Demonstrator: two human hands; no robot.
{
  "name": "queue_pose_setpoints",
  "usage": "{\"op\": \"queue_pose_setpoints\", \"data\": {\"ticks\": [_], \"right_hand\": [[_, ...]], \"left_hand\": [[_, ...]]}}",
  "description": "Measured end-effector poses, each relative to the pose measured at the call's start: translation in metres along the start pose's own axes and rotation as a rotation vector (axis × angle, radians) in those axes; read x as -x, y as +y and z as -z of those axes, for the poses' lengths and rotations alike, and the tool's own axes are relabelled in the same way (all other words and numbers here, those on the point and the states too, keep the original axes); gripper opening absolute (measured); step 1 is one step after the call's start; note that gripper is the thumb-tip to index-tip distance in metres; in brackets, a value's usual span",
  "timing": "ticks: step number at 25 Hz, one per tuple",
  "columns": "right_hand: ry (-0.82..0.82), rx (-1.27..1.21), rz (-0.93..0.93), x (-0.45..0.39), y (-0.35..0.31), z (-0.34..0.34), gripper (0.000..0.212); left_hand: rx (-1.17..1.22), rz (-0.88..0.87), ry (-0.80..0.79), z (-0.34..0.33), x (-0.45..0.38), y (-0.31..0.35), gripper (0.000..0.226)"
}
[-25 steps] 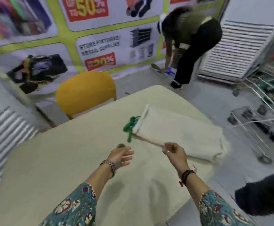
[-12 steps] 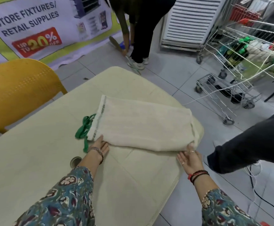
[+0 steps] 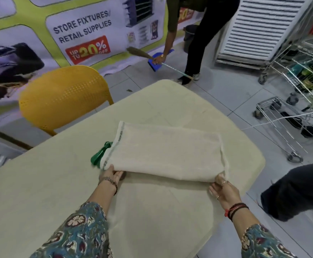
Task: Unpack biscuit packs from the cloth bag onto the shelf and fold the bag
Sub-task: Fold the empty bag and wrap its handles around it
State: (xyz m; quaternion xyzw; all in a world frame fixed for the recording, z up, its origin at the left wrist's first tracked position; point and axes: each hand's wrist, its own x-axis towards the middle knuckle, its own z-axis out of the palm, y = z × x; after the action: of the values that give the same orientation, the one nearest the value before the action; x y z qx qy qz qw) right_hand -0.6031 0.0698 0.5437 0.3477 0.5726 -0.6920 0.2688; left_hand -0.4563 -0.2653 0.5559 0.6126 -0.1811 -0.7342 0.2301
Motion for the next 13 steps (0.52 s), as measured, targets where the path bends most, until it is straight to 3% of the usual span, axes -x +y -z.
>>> {"op": "queue_pose_setpoints", "data": {"ticks": [10, 13], "right_hand": [[-0.272, 0.345, -0.001, 0.109, 0.130, -0.091, 0.007], [-0.330, 0.355, 0.011, 0.127, 0.165, -0.111, 0.024]], "left_hand": [[0.404, -0.121, 0.232, 0.264, 0.018, 0.077, 0.043], [0.439, -0.157, 0.238, 0.326, 0.027, 0.083, 0.043]]}}
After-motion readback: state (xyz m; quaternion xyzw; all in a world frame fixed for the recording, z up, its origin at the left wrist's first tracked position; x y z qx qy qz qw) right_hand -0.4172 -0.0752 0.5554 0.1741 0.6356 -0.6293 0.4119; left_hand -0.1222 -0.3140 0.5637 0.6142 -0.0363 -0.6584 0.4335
